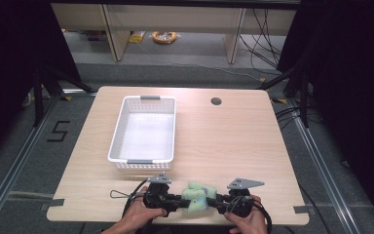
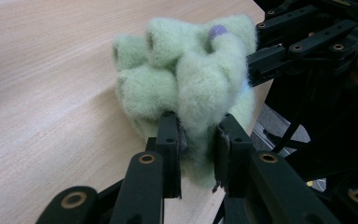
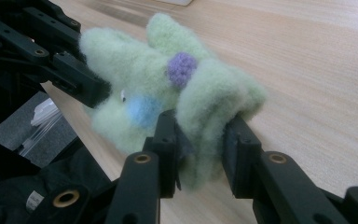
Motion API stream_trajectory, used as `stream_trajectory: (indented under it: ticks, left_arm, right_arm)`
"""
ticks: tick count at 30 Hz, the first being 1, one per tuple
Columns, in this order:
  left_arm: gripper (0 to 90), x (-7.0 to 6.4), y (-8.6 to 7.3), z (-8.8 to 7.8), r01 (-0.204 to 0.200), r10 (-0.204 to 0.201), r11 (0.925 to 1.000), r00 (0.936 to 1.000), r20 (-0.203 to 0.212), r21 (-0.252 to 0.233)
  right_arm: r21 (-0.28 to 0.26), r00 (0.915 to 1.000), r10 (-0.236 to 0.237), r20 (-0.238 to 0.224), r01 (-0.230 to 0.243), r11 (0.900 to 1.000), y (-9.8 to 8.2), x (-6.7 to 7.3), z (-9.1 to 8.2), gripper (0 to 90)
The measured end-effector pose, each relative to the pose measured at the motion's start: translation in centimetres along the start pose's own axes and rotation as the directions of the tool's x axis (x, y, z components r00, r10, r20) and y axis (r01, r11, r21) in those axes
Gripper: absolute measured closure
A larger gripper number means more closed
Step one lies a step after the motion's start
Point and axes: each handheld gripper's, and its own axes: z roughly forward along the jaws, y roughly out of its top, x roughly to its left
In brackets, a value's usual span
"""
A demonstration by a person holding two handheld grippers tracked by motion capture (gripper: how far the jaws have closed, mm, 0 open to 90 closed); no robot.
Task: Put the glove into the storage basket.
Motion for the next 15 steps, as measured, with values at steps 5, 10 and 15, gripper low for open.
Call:
stream_trajectory:
  ticks: [5,10,15]
  left_arm:
    - [73.6,0.09,0.14,-0.24,-0.005,0.005,1.0,1.0,0.002,0.005]
    - [73.5,0.11,0.29,-0.56,-0.006,0.006,1.0,0.9999,0.012,0.002]
    - [73.5,0.1,0.5,-1.06,-0.004,0.004,0.9999,1.0,0.005,-0.011]
  right_arm:
    - [-0.003,0.9994,-0.035,0.006,0.035,0.999,0.26,-0.21,-0.13,69.8]
    - [-0.009,0.9999,-0.015,-0.006,0.015,1.0,0.43,0.21,-0.17,69.7]
    - [-0.011,0.9993,-0.038,-0.008,0.038,0.999,1.01,0.42,-0.33,69.7]
